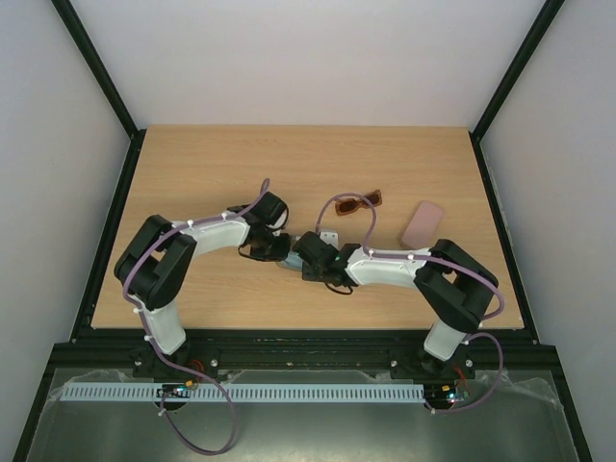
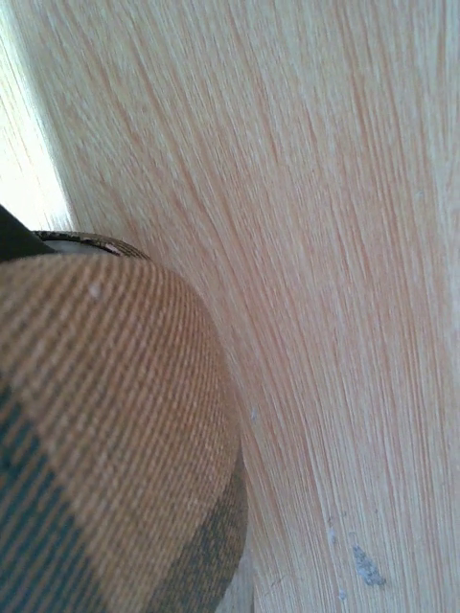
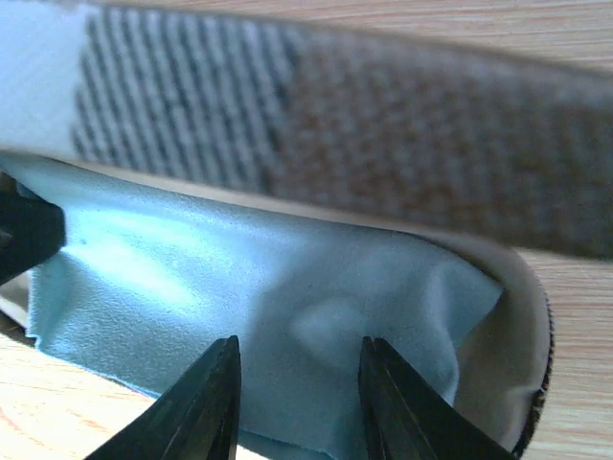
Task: Organize the sunglasses
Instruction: Place the glasses cleaning cloth in the sunglasses case.
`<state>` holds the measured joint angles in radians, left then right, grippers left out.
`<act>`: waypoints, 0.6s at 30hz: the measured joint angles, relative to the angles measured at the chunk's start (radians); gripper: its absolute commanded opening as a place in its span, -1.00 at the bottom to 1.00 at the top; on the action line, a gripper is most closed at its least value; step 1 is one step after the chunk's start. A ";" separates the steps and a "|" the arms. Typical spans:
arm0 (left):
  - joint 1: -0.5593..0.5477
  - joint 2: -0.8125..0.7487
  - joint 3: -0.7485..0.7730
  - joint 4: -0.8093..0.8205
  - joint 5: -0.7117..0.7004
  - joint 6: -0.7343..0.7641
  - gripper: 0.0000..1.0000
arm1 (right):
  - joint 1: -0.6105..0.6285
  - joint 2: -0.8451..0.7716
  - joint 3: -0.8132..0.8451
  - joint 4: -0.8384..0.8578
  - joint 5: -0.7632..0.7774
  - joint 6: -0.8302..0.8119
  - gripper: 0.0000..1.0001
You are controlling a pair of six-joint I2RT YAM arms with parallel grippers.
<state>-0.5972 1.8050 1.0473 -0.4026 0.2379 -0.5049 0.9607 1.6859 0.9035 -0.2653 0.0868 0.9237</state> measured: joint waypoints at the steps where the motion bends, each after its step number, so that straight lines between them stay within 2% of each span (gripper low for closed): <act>1: 0.000 -0.003 0.000 0.000 0.000 0.000 -0.96 | 0.000 0.004 -0.003 0.005 0.000 0.000 -0.32; 6: -0.002 -0.019 0.000 -0.010 -0.011 0.000 -0.91 | 0.000 0.018 -0.016 0.025 0.004 0.002 -0.33; 13: -0.009 -0.042 0.002 -0.064 -0.062 0.002 -0.65 | 0.000 0.024 -0.023 0.060 0.010 0.004 -0.32; 18: -0.012 -0.082 0.014 -0.120 -0.119 0.001 -0.55 | 0.001 0.029 -0.023 0.082 0.010 0.004 -0.32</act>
<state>-0.6094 1.7233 1.0615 -0.5228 0.1184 -0.5037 0.9619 1.7153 0.8810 -0.1837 0.0963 0.9276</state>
